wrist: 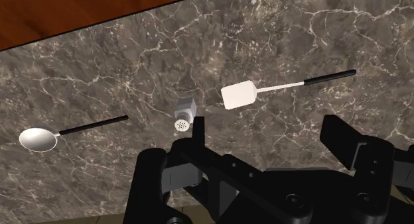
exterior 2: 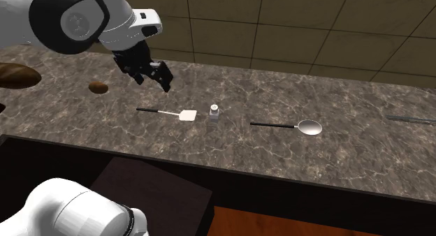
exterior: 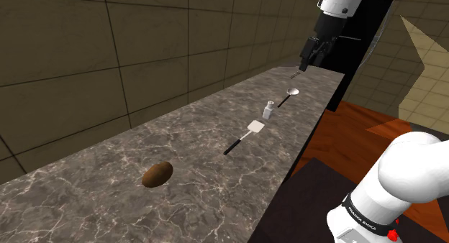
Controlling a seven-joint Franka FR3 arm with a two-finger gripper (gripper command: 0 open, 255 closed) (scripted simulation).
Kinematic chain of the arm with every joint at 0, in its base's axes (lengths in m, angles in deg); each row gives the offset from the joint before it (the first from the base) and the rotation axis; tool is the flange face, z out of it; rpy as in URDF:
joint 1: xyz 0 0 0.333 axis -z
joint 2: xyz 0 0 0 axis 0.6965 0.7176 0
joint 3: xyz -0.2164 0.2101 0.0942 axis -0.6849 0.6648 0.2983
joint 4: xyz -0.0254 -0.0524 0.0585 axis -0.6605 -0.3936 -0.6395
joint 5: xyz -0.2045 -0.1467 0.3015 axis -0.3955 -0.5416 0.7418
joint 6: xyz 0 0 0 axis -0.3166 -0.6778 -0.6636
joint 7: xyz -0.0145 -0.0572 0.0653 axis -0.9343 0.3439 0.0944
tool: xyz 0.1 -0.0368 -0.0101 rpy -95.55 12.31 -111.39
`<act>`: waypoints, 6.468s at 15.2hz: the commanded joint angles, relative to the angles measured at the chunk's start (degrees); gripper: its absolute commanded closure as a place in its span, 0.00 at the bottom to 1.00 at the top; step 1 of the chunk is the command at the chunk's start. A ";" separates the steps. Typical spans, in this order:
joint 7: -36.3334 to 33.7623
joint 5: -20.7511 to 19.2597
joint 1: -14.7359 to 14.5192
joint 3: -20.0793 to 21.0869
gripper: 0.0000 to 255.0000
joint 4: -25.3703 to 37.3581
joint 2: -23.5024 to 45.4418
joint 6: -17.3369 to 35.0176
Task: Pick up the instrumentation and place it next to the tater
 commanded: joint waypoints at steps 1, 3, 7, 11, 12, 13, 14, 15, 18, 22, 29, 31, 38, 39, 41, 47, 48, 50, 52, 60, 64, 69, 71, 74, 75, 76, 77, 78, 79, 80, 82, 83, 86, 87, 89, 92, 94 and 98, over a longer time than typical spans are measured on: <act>0.00 0.00 0.00 0.00 0.00 0.00 0.00 0.00; 1.30 -0.34 0.17 -1.38 0.00 -1.17 2.38 3.43; 3.96 -0.74 0.43 -4.10 0.00 -2.58 7.99 10.18; 6.80 -0.59 0.54 -6.73 0.00 -2.73 14.63 16.67; 7.55 -0.45 0.53 -7.37 0.00 -2.57 16.44 18.22; 8.33 -0.24 0.52 -7.99 0.00 -2.33 18.30 19.74; 9.13 0.02 0.50 -8.61 0.00 -2.01 20.20 21.22; 9.96 0.34 0.46 -9.22 0.00 -1.62 22.15 22.67; 12.64 1.71 0.33 -10.92 0.00 0.04 28.25 26.71; 16.70 4.57 0.26 -12.78 0.00 3.32 36.85 31.30; 19.71 7.39 0.49 -13.40 0.00 4.61 43.78 36.33; 19.99 7.79 0.50 -13.38 0.00 4.13 44.79 37.78; 20.22 8.13 0.51 -13.35 0.00 3.78 45.61 38.92; 20.22 8.13 0.51 -13.35 0.00 3.78 45.61 38.92; 20.22 8.13 0.51 -13.34 1.00 3.78 45.60 38.91; 20.22 8.12 0.51 -13.34 1.00 3.77 45.59 38.91; 20.22 8.12 0.51 -13.35 1.00 3.77 45.59 38.91; 20.22 8.13 0.51 -13.34 1.00 3.78 45.61 38.92; 19.92 7.74 0.49 -13.37 1.00 4.41 44.72 37.43; 18.94 6.52 0.43 -13.35 1.00 7.42 41.61 31.44; 18.57 6.08 0.41 -13.30 1.00 9.22 40.36 28.43; 18.19 5.65 0.39 -13.21 1.00 11.75 39.06 24.65; 18.06 5.52 0.38 -13.18 1.00 12.84 38.63 23.14; 17.89 5.35 0.36 -13.13 1.00 14.58 38.07 20.87; 17.84 5.30 0.36 -13.11 1.00 15.18 37.92 20.11; 17.80 5.26 0.35 -13.09 1.00 15.80 37.77 19.35; 17.75 5.22 0.34 -13.08 1.00 16.42 37.63 18.59; 17.71 5.18 0.34 -13.06 1.00 17.07 37.51 17.83; 17.68 5.15 0.33 -13.05 1.00 17.72 37.40 17.07; 17.64 5.12 0.33 -13.03 1.00 18.39 37.30 16.31; 17.60 5.09 0.32 -13.01 1.00 19.24 37.18 15.35; 16.17 4.75 -0.23 -12.26 1.00 17.89 35.98 15.53; 11.88 4.00 -1.80 -9.86 1.00 14.24 32.63 15.92; 10.46 3.83 -2.32 -9.03 1.00 13.16 31.62 16.01; 7.63 3.64 -3.33 -7.30 1.00 11.20 29.76 16.12; 3.41 3.64 -4.85 -4.61 1.00 8.74 27.39 16.18; 0.61 3.80 -5.89 -2.78 1.00 7.43 26.08 16.16; -4.99 4.40 -8.04 1.00 1.00 5.58 24.16 16.04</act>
